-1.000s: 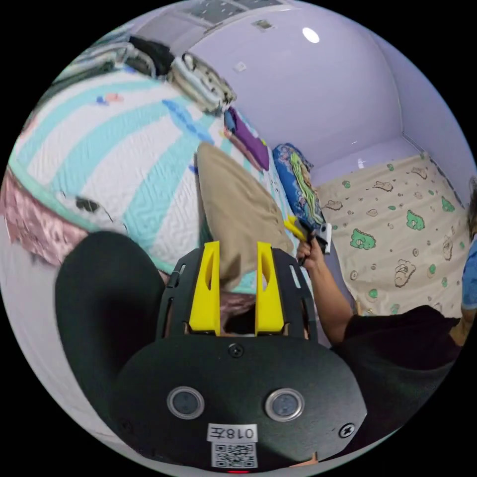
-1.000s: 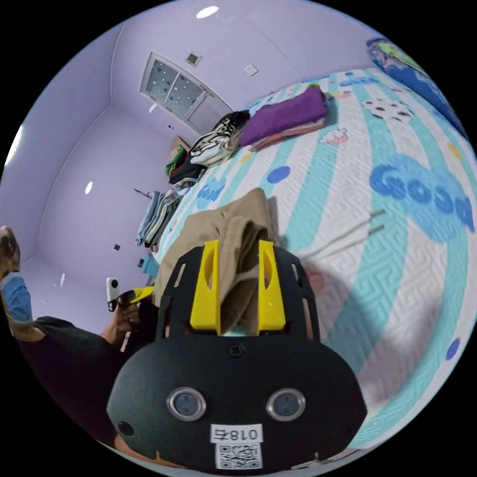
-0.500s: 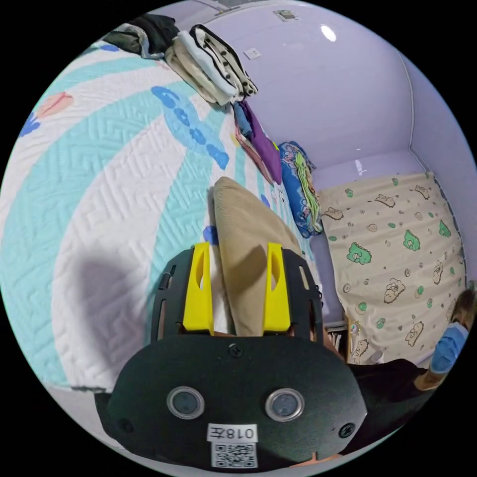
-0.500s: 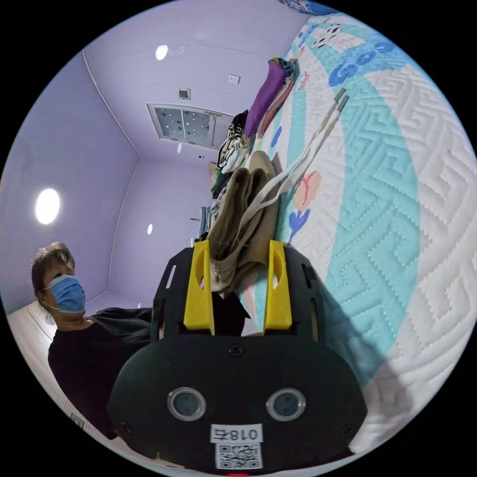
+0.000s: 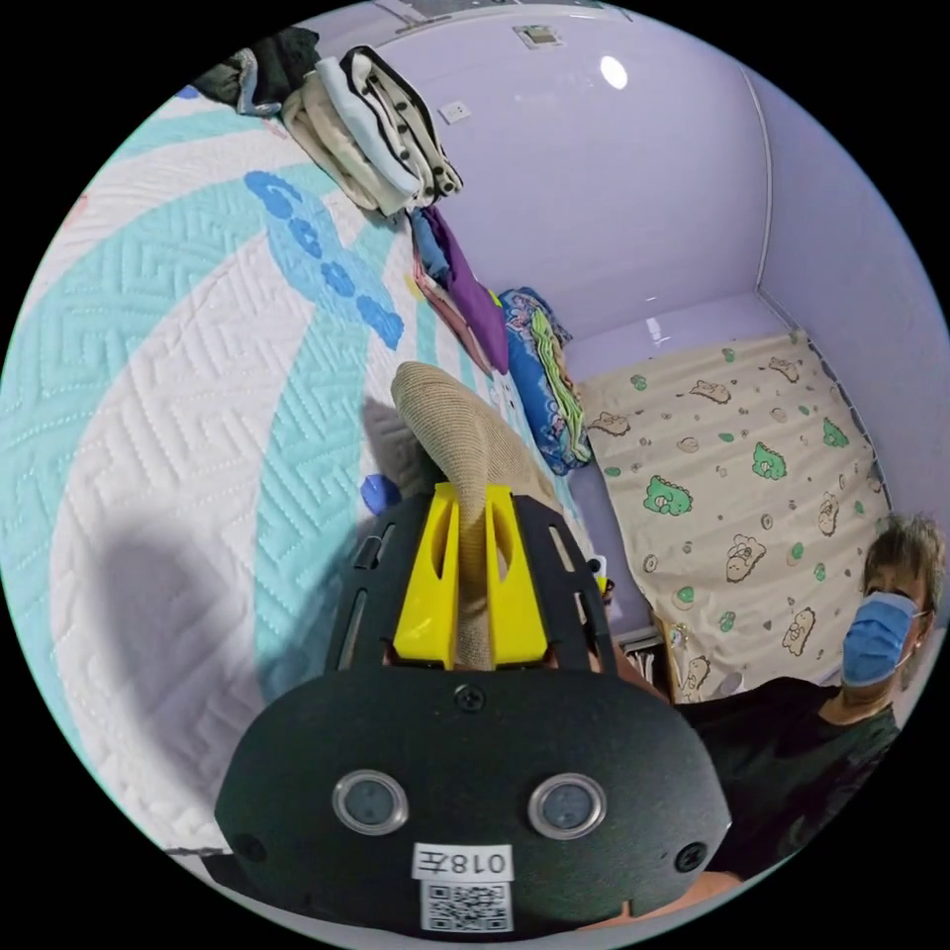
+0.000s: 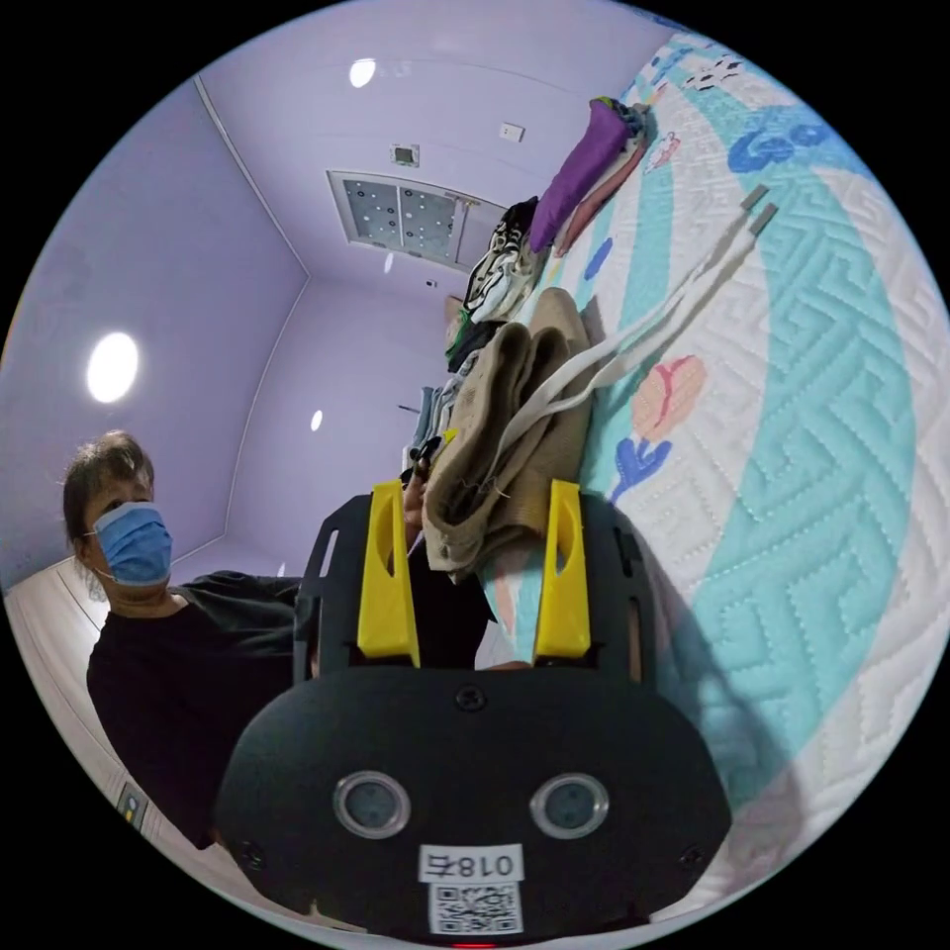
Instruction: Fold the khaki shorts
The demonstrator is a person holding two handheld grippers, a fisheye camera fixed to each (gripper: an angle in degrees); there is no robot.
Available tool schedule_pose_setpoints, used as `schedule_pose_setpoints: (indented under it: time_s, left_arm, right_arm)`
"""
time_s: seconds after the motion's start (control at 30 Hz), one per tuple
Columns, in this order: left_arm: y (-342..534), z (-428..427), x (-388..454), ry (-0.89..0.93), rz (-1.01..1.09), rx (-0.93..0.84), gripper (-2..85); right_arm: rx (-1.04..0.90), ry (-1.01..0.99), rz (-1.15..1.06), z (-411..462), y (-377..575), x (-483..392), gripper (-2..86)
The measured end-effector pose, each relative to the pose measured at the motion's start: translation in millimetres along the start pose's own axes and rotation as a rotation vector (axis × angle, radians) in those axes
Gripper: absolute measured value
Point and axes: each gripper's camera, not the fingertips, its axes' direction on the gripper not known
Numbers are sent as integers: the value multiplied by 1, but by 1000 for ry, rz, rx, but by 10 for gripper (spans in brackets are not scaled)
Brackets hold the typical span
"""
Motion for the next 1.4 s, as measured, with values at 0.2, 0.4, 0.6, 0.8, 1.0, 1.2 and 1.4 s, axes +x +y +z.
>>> schedule_pose_setpoints:
  time_s: [0.2, 0.4, 0.6, 0.8, 1.0, 1.2, 1.4]
  left_arm:
    - [3, -12, -24, 51, -121, 59, 38]
    - [4, -10, -50, 177, -255, 128, 39]
    - [-8, -6, -45, 174, -274, 96, 40]
    - [-14, 2, -31, 144, -254, 98, 40]
    - [-23, 12, 11, -3, -137, 55, 31]
    - [-36, 25, 104, -251, 159, 3, 16]
    - [-69, 51, 197, -344, 417, 35, 10]
  right_arm:
    - [-6, 67, 5, -11, 4, -6, 175]
    - [-28, -41, -8, 2, 2, -16, 205]
    - [65, -185, -7, -6, 22, -13, 226]
    - [-68, 91, -18, 30, 11, -58, 164]
    - [0, 193, 61, 40, 29, -59, 70]
    - [109, 311, -56, 60, 55, -112, 60]
    - [227, 340, -154, 60, 46, -155, 59]
